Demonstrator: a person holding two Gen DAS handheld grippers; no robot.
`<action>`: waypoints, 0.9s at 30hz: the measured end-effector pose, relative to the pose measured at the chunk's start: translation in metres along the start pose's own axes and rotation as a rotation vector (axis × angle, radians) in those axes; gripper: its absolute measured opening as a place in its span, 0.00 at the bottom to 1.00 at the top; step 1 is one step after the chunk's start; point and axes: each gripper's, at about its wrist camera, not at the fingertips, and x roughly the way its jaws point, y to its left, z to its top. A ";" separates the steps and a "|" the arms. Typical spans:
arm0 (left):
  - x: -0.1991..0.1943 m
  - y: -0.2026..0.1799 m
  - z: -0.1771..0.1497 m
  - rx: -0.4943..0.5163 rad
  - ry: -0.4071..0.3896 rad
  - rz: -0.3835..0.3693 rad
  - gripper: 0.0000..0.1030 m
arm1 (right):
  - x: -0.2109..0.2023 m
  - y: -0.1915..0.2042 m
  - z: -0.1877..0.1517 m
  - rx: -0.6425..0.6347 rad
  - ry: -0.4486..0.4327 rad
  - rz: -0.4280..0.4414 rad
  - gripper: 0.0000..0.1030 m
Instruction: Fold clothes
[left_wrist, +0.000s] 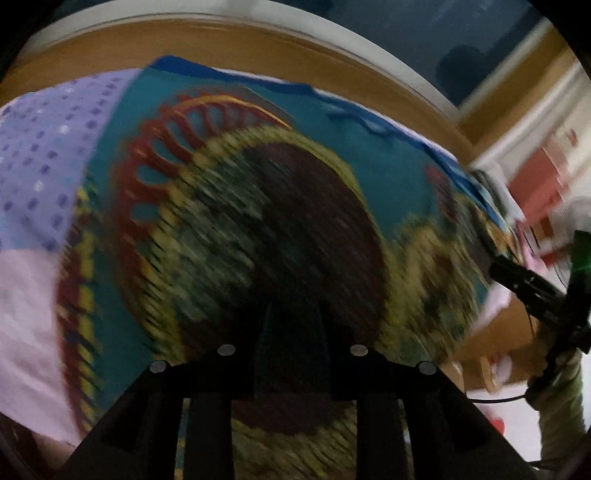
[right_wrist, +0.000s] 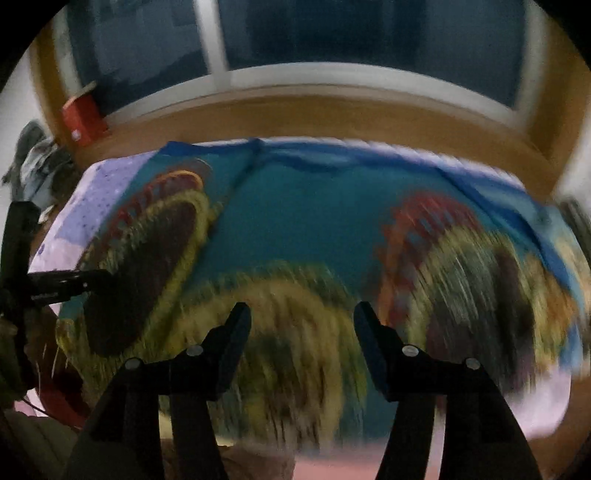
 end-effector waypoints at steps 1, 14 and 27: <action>0.002 -0.007 -0.006 0.021 0.013 -0.017 0.22 | -0.006 -0.010 -0.012 0.056 -0.002 -0.016 0.57; 0.016 -0.102 -0.030 0.212 0.059 -0.068 0.22 | -0.032 -0.172 -0.087 0.697 -0.129 0.141 0.57; 0.077 -0.241 -0.016 0.370 0.097 -0.139 0.23 | -0.027 -0.244 -0.085 0.585 -0.128 0.126 0.51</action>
